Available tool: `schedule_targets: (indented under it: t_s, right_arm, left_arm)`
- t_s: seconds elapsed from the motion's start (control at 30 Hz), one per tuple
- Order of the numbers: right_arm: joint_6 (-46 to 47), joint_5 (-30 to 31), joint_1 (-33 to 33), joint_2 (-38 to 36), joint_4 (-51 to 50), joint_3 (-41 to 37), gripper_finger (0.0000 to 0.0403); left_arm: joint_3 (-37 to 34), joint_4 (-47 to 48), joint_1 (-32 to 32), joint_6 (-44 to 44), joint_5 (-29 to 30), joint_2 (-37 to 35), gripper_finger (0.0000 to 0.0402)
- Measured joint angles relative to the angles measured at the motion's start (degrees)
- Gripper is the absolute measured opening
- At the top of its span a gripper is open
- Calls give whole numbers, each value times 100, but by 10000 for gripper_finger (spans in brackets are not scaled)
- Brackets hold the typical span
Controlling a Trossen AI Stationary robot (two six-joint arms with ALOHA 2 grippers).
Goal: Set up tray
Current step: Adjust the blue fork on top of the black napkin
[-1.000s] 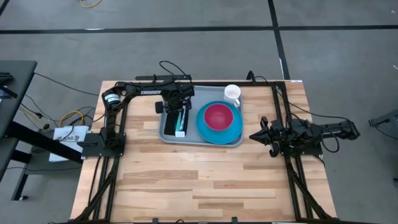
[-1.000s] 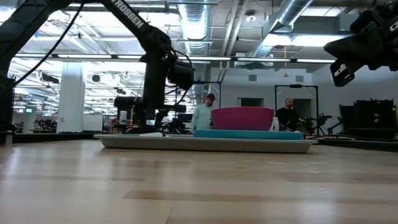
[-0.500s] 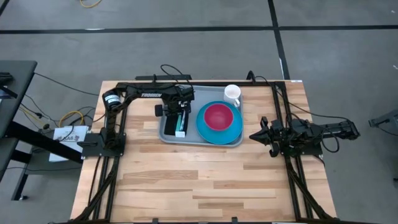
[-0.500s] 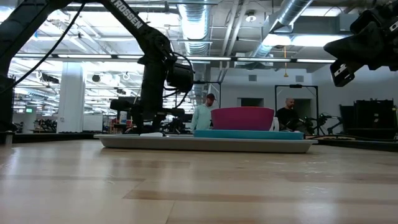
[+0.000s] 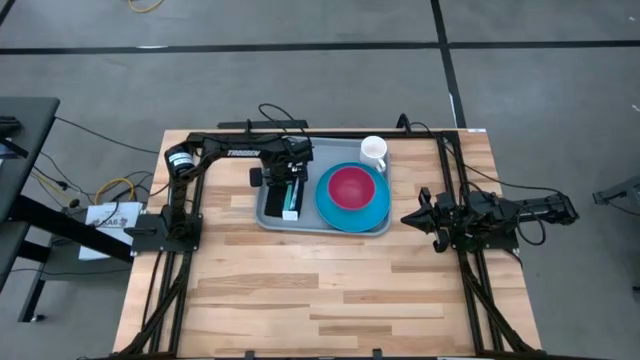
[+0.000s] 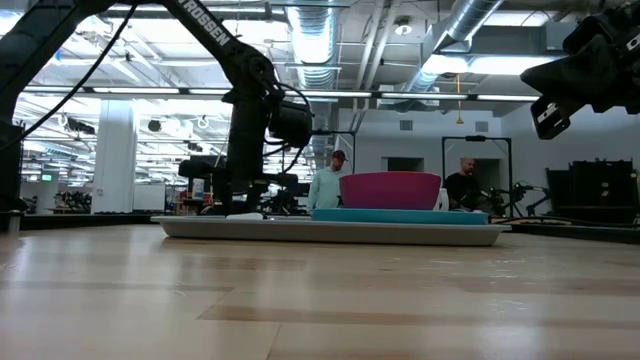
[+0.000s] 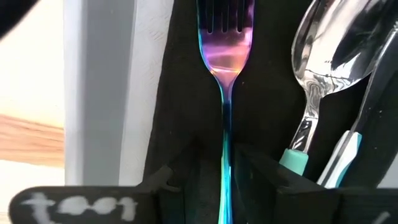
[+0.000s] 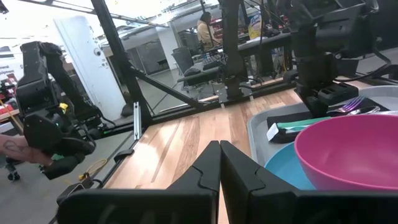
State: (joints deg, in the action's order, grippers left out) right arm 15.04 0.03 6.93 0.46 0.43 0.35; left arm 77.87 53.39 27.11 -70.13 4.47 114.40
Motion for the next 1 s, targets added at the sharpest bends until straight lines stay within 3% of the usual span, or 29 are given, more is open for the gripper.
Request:
schedule_targets:
  t_s: [1.0]
  right_arm:
    - [1,0,0,1,1,1,0]
  left_arm:
    - [0,-276,17,57,-11,-119,83]
